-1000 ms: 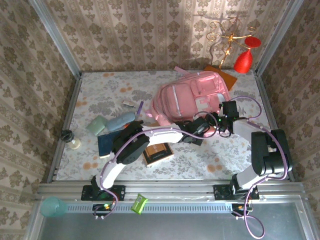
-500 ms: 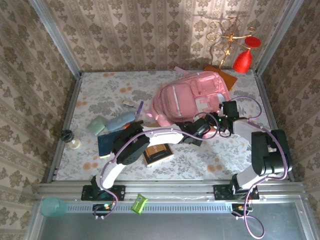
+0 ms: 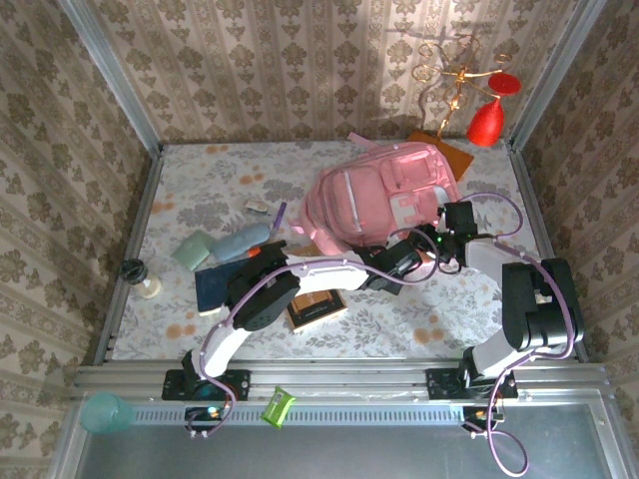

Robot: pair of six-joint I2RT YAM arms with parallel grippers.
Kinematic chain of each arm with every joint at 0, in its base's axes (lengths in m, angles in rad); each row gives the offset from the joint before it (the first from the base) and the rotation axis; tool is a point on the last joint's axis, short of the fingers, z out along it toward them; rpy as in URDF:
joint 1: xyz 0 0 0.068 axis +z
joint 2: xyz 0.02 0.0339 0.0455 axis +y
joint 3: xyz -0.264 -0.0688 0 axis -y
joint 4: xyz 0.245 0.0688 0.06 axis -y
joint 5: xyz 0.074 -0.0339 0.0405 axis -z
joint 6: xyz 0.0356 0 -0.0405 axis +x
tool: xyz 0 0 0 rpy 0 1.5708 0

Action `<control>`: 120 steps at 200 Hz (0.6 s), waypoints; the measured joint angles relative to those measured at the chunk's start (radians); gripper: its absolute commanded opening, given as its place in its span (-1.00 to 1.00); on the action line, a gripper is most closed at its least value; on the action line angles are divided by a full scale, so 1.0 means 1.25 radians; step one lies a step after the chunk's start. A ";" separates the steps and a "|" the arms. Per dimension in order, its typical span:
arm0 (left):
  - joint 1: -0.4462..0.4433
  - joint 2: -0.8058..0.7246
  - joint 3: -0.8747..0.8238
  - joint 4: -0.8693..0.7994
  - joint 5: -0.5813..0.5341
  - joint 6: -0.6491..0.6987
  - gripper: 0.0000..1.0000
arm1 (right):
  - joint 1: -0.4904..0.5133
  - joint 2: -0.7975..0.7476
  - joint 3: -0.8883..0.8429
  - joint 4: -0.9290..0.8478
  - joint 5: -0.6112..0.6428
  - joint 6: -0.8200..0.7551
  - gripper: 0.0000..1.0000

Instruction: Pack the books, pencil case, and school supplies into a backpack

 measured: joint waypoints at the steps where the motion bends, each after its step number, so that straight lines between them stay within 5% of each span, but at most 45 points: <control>1: 0.000 0.000 0.000 -0.001 0.000 0.000 -0.33 | 0.000 0.000 0.000 0.000 0.000 0.000 -0.03; 120: 0.001 0.003 0.011 -0.002 -0.011 0.044 -1.00 | 0.000 0.000 0.000 0.000 0.000 0.000 -0.03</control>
